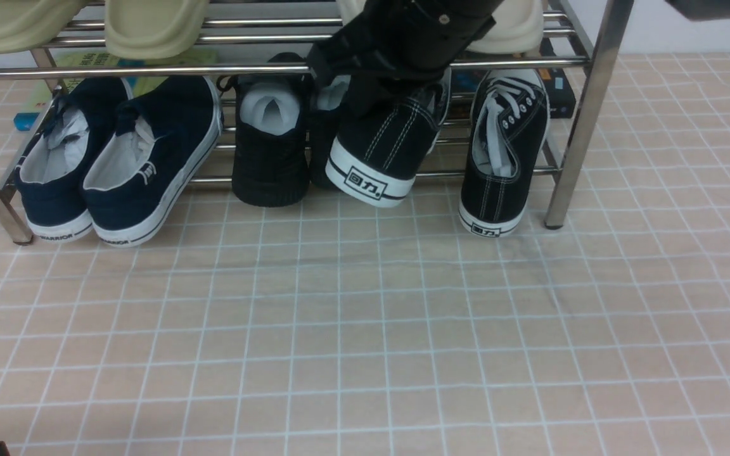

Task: Take the shoes off the shelf from the light coffee tablecloth by hand.

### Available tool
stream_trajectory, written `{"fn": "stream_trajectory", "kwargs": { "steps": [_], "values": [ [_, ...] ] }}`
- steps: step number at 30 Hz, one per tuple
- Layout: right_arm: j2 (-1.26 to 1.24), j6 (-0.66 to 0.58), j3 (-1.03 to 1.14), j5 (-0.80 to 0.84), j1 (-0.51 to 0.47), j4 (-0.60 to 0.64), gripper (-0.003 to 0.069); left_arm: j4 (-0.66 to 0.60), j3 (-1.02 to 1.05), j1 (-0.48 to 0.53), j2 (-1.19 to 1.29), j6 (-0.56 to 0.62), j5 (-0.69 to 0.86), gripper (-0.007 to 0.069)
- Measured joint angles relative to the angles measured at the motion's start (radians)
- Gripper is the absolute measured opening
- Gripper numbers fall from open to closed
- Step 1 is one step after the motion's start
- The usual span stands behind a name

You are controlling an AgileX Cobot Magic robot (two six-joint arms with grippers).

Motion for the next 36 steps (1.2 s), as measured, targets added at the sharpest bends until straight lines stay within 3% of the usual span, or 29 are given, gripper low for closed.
{"fn": "stream_trajectory", "kwargs": {
  "steps": [6,17,28,36],
  "values": [
    [-0.055,0.000,0.041,0.001,0.023,-0.004,0.0013,0.000,0.000,0.000,0.000,0.000,0.001,0.0239],
    [-0.289,-0.007,0.396,-0.001,0.045,-0.023,0.0013,0.000,0.000,0.000,0.000,0.000,0.001,0.0239],
    [-0.398,0.028,0.542,0.000,0.210,-0.030,0.0015,0.001,0.000,0.000,0.000,0.000,0.001,0.0239],
    [-0.376,0.089,0.688,0.001,0.243,-0.057,0.0017,0.001,0.000,0.000,0.000,0.000,0.001,0.0239]
  ]
}}
